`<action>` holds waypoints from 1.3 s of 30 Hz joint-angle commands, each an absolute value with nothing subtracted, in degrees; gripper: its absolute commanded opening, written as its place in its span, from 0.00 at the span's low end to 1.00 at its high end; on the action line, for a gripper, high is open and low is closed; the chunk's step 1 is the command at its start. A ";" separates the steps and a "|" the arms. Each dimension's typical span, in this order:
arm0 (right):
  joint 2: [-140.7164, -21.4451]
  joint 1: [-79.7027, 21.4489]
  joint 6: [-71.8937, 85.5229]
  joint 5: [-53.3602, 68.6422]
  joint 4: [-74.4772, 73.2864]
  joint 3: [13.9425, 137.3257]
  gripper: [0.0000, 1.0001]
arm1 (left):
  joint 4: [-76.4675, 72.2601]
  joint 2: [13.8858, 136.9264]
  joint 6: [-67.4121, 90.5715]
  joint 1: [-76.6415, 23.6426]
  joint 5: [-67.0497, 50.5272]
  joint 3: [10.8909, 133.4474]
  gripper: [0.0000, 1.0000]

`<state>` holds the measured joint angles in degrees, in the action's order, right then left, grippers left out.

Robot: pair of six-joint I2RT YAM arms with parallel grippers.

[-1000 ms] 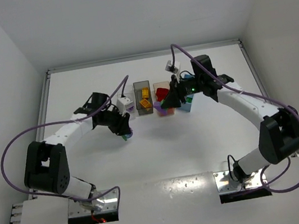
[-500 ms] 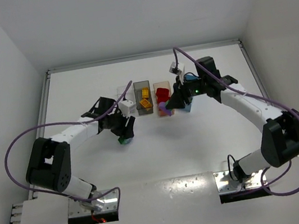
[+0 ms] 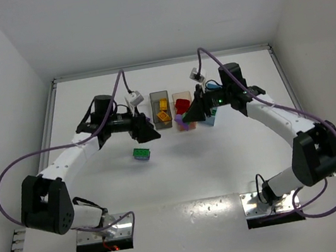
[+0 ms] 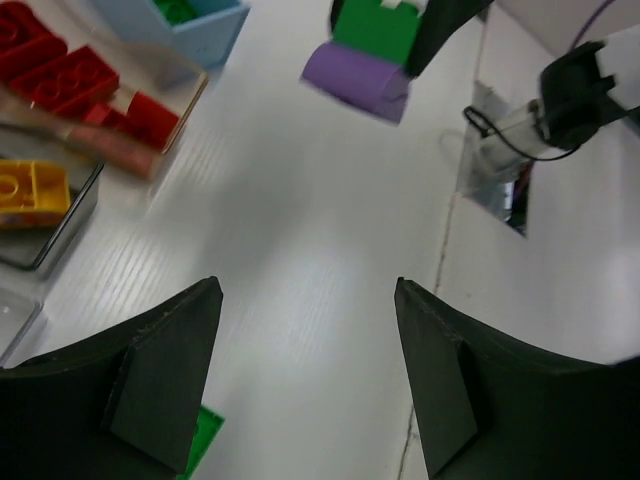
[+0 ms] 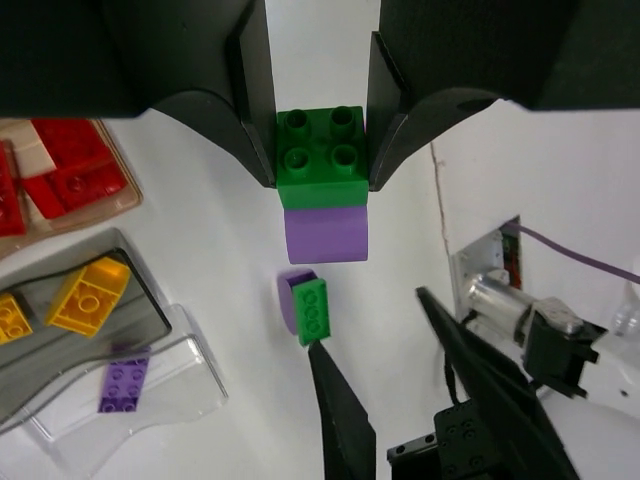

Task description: Sort the legos into containers by color

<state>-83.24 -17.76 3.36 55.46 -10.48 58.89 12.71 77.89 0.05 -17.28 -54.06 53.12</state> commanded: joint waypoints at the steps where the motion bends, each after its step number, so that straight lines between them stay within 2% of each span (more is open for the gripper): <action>1: -84.64 -18.63 10.18 61.08 -1.50 58.71 0.04 | 5.19 77.34 6.85 -17.66 -64.85 56.15 0.76; 13: -87.80 -20.21 25.31 67.85 12.74 59.85 0.04 | 4.48 83.41 7.73 -19.78 -70.66 62.57 0.76; 25: -87.80 -23.81 25.93 68.91 13.45 59.85 0.04 | 4.48 85.78 7.21 -19.78 -74.35 64.51 0.76; 31: -89.47 -24.35 25.93 68.91 13.45 61.43 0.04 | 4.48 86.31 7.21 -20.30 -76.46 65.74 0.72; 34: -90.00 -24.87 25.93 68.91 13.97 61.96 0.04 | 4.48 86.31 7.21 -20.30 -76.99 65.74 0.61; 35: -90.00 -24.87 25.93 68.91 13.97 61.96 0.04 | 4.48 86.31 7.73 -20.30 -77.60 65.74 0.51; 38: -90.52 -24.87 25.93 68.38 13.97 63.01 0.04 | 4.48 86.31 8.34 -20.30 -78.66 65.21 0.39; 39: -90.53 -24.87 25.93 67.86 13.97 63.02 0.04 | 4.48 86.92 8.96 -20.30 -79.97 65.21 0.31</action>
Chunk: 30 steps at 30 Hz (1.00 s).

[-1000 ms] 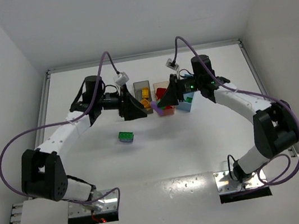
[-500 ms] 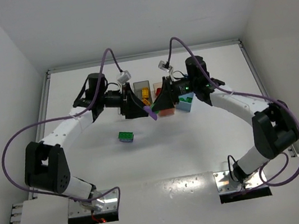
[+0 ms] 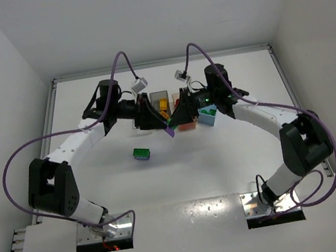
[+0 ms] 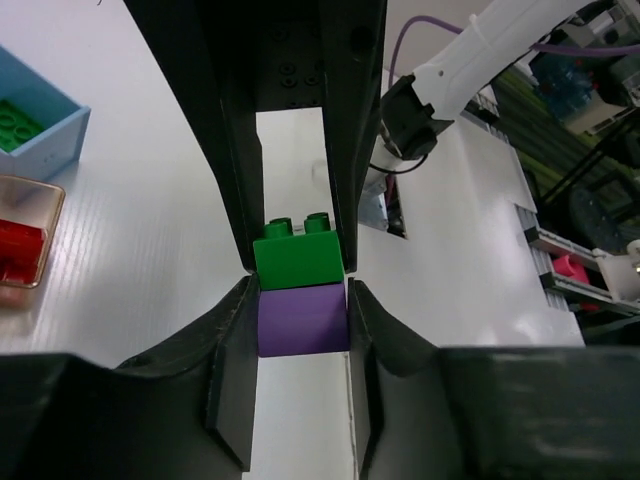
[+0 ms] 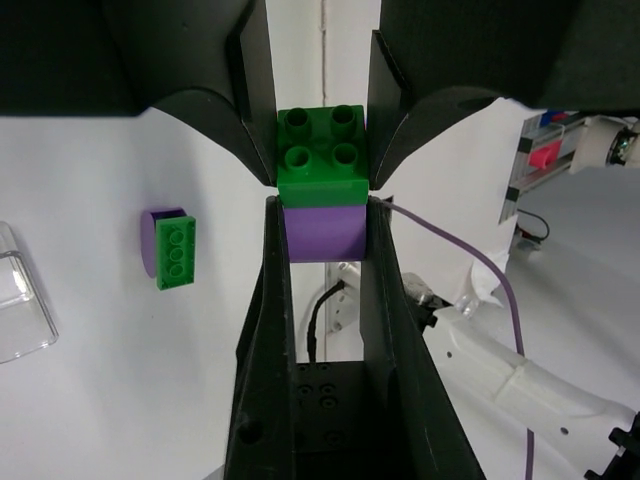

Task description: Sort the legos into containers by color

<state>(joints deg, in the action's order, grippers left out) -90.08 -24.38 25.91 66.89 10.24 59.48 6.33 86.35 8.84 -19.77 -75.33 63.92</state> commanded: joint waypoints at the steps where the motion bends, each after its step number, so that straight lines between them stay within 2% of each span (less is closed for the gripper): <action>1: -90.53 -24.87 25.93 67.85 14.50 63.54 0.04 | 4.48 87.62 9.49 -20.30 -79.98 65.21 0.28; 3: -91.14 -24.18 25.93 67.85 14.50 64.07 0.04 | 4.48 88.24 10.02 -20.30 -80.77 65.21 0.18; 8: -91.14 -22.50 24.62 67.32 13.81 65.82 0.04 | 5.01 87.63 9.40 -20.30 -79.46 64.69 0.03; 11: -91.14 -20.48 23.82 67.32 12.22 65.83 0.04 | 6.50 87.10 7.65 -20.30 -77.79 64.16 0.00; 19: -86.76 -14.68 20.40 66.80 8.71 63.29 0.04 | 18.98 84.12 -6.23 -19.69 -68.66 62.41 0.00; 22: -85.52 -13.36 16.62 64.17 4.85 62.75 0.04 | 17.68 81.39 -6.77 -19.69 -55.33 61.61 0.00; 23: -85.52 -12.84 15.65 63.38 3.88 62.23 0.04 | 16.27 80.86 -5.55 -19.69 -46.15 61.09 0.00; 26: -84.99 -12.31 11.70 59.95 0.01 62.23 0.04 | 12.74 81.12 -3.43 -19.69 -29.08 62.83 0.00; 30: -84.99 -11.78 7.39 55.03 -3.86 61.70 0.04 | 12.74 84.63 -2.11 -19.69 -15.16 66.97 0.02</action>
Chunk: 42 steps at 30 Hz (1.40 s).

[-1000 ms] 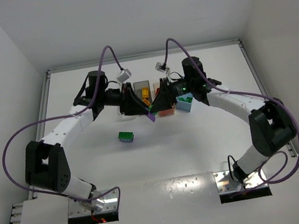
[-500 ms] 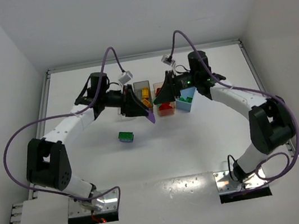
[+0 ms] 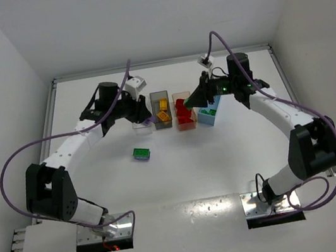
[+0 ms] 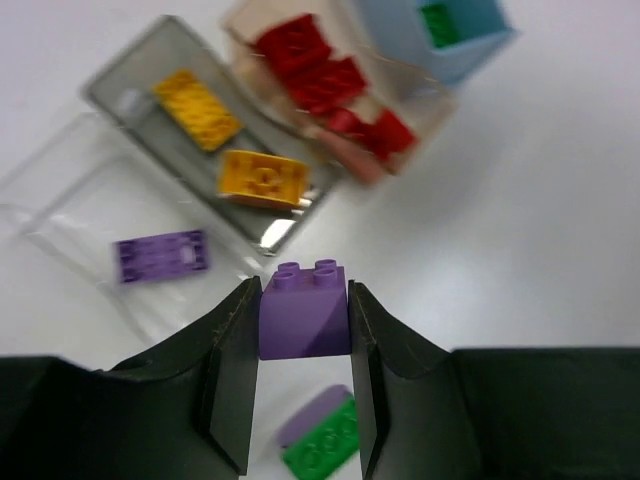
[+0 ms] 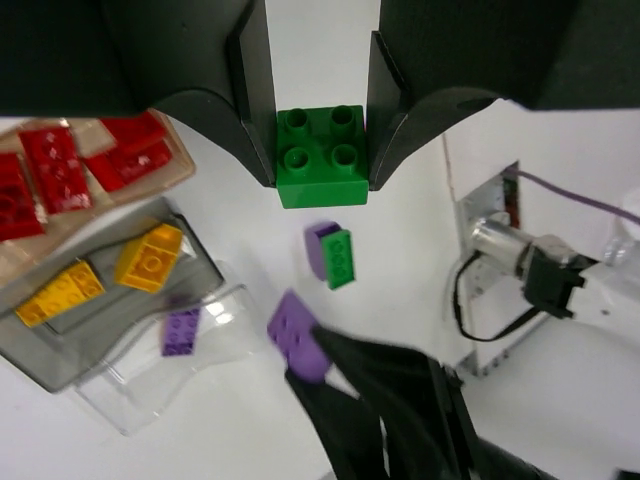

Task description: Sort the legos into containers by color

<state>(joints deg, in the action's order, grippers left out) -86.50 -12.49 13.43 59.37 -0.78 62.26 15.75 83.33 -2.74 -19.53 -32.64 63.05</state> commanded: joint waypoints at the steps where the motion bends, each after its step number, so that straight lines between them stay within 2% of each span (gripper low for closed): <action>1: -84.99 -11.78 6.86 53.11 -4.48 61.70 0.04 | 12.74 85.33 -2.11 -19.69 -13.46 66.97 0.04; 8: -87.53 -9.58 6.33 41.23 -4.39 61.70 0.04 | 12.74 91.84 0.53 -20.21 -5.54 68.90 0.04; 11: -89.64 -8.53 7.47 37.27 -3.17 62.31 0.04 | 13.35 95.00 1.23 -20.21 -4.13 70.13 0.17; 12: -90.34 -7.83 7.47 37.27 -3.16 62.31 0.04 | 13.36 95.71 1.23 -20.21 -4.13 70.83 0.27; 14: -92.45 -7.29 7.47 37.27 -3.16 63.63 0.04 | 13.36 96.50 2.72 -20.21 -4.13 71.45 0.36; 15: -93.16 -7.29 7.47 37.27 -3.16 63.63 0.04 | 13.36 97.29 2.72 -20.21 -4.13 71.46 0.47; 18: -96.23 -5.90 8.00 37.27 -2.64 65.13 0.04 | 13.36 97.29 3.95 -20.21 -6.57 72.85 0.61; 19: -96.94 -5.28 8.00 37.27 -2.64 65.74 0.04 | 13.36 97.29 3.96 -20.21 -7.64 73.38 0.73; 20: -98.07 -5.27 8.52 36.13 -2.64 65.74 0.04 | 12.84 97.29 5.35 -20.21 -9.04 73.39 0.79; 26: -101.24 -2.99 7.21 33.57 -2.64 66.88 0.04 | 8.18 93.35 13.61 -18.20 -12.73 71.29 0.80; 27: -101.25 -2.99 6.69 32.88 -2.64 67.41 0.08 | 7.56 92.82 14.14 -17.67 -16.66 71.28 0.87; 28: -101.77 -2.99 6.07 31.83 -3.16 67.41 0.12 | 7.56 92.81 14.15 -16.88 -18.70 71.28 0.89; 29: -101.78 -2.99 5.02 30.51 -3.77 67.41 0.27 | 9.39 92.29 11.80 -16.09 -20.63 71.28 0.91; 30: -102.30 -2.99 4.49 30.50 -3.78 67.41 0.36 | 10.01 91.76 10.21 -16.08 -25.00 71.28 0.94; 31: -102.30 -2.99 3.70 29.71 -4.30 67.93 0.43 | 10.54 91.76 8.37 -15.13 -27.31 70.76 0.94; 32: -102.30 -2.99 3.69 28.66 -4.83 67.94 0.53 | 11.42 90.71 5.39 -14.60 -29.07 69.79 0.95; 34: -102.30 -2.99 3.16 28.04 -4.83 67.94 0.61 | 13.35 89.65 2.39 -13.89 -29.97 69.79 0.95; 36: -101.26 -2.99 3.16 27.51 -4.83 67.33 0.75 | 18.35 89.65 -3.32 -13.36 -30.59 69.79 0.93; 38: -99.86 -2.99 3.16 27.51 -4.83 67.32 0.84 | 23.62 88.16 -9.27 -13.36 -29.71 69.17 0.90; 39: -99.32 -3.51 3.16 28.03 -4.83 67.32 0.84 | 25.64 87.37 -12.36 -12.75 -33.10 67.86 0.86; 41: -98.01 -3.52 2.55 30.14 -5.36 66.71 0.84 | 33.78 84.05 -20.96 -12.04 -37.51 66.19 0.83; 42: -96.43 -3.52 2.55 30.93 -5.36 66.71 0.84 | 37.75 82.98 -33.01 -12.04 -40.40 64.70 0.83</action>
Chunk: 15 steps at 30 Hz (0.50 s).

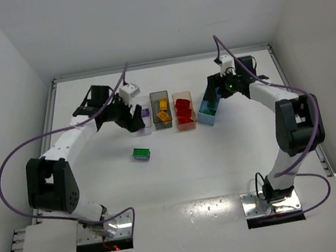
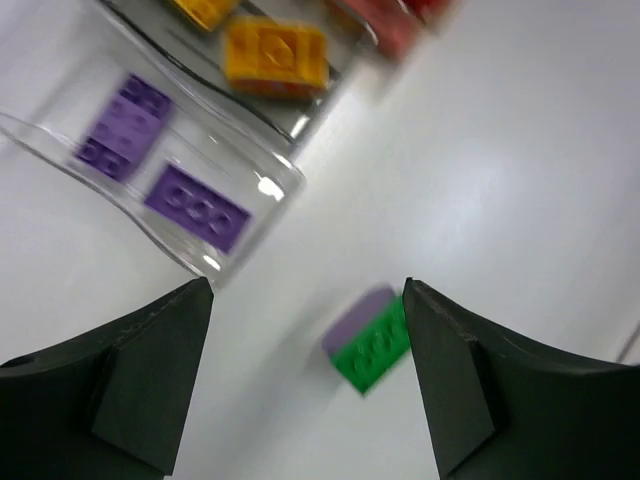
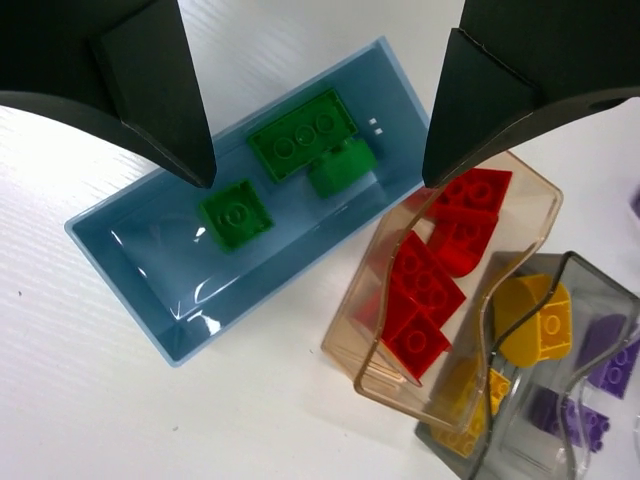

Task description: Sort the legos into containers by color

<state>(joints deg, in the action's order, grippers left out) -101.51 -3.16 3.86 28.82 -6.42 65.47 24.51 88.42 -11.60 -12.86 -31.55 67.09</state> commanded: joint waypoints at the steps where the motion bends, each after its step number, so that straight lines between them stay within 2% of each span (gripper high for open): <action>1: -95.63 -3.52 3.07 32.76 -4.75 66.01 0.84 | 41.45 81.92 -38.96 -12.04 -40.43 63.73 0.83; 5: -92.38 -4.04 3.69 35.42 -4.75 64.34 0.84 | 55.43 79.37 -63.84 -12.04 -39.91 58.20 0.81; 9: -90.79 -4.04 3.69 36.73 -4.22 62.58 0.84 | 55.47 79.89 -66.88 -12.04 -39.90 57.39 0.80; 15: -87.90 -4.04 4.74 36.74 -4.22 60.82 0.84 | 44.93 81.65 -64.15 -13.27 -39.20 56.34 0.78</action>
<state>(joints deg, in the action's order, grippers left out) -90.45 -3.90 4.10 35.16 -6.07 61.84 50.54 81.56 -60.38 -12.84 -37.60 56.71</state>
